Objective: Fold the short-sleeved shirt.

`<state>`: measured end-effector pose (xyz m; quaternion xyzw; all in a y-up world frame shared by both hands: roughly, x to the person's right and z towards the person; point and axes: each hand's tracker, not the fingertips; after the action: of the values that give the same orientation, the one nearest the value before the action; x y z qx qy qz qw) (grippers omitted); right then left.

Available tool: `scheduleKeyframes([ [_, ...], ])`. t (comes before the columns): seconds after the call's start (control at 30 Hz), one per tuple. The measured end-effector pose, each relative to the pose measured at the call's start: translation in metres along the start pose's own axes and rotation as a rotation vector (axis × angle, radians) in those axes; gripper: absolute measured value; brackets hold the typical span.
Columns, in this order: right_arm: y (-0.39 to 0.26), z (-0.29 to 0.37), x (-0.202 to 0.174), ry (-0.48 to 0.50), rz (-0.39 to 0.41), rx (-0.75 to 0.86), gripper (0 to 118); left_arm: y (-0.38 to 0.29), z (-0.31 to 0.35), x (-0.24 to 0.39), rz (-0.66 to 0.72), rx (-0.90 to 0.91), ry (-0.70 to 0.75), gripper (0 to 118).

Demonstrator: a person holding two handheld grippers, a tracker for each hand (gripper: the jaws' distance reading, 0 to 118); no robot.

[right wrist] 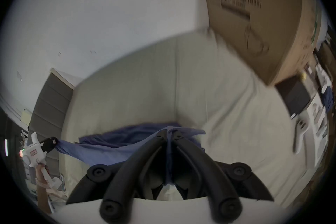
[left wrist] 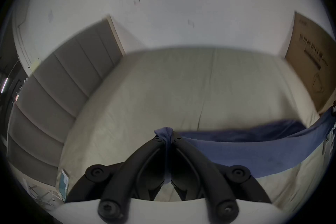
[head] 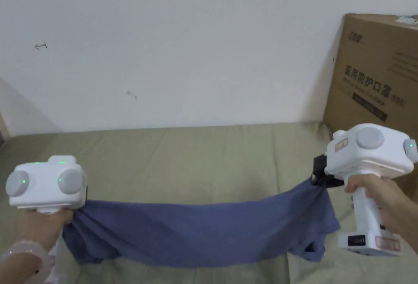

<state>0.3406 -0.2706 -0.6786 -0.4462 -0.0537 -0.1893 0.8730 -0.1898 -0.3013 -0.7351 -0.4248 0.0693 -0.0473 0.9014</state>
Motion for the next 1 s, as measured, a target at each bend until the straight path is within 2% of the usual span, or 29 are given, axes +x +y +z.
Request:
scheduleKeyframes([
  [0.1, -0.025, -0.038, 0.014, -0.028, -0.013, -0.075, 2, -0.033, -0.033, 0.007, -0.091, -0.044, 0.030, 3],
  [0.23, -0.040, -0.066, 0.028, -0.051, -0.012, -0.110, 2, -0.050, -0.057, -0.006, -0.037, -0.090, -0.002, 3],
  [0.27, -0.043, -0.064, 0.030, -0.035, -0.021, -0.110, 2, -0.052, -0.056, -0.010, -0.019, -0.087, -0.002, 3],
  [0.37, -0.056, -0.046, 0.036, 0.067, -0.118, -0.066, 2, -0.058, -0.039, -0.021, 0.003, -0.047, -0.024, 3],
  [0.5, -0.090, -0.002, 0.045, 0.065, -0.059, -0.034, 2, -0.086, 0.004, -0.039, -0.021, 0.020, -0.062, 3],
  [0.63, -0.156, 0.056, 0.052, 0.073, 0.007, -0.011, 2, -0.141, 0.060, -0.062, -0.043, 0.056, -0.092, 3],
  [0.83, -0.269, 0.122, 0.071, 0.083, 0.041, -0.068, 2, -0.246, 0.131, -0.094, -0.075, 0.049, -0.078, 3],
  [1.0, -0.347, 0.153, 0.079, 0.085, 0.052, -0.120, 2, -0.317, 0.162, -0.118, -0.087, 0.002, -0.069, 3],
])
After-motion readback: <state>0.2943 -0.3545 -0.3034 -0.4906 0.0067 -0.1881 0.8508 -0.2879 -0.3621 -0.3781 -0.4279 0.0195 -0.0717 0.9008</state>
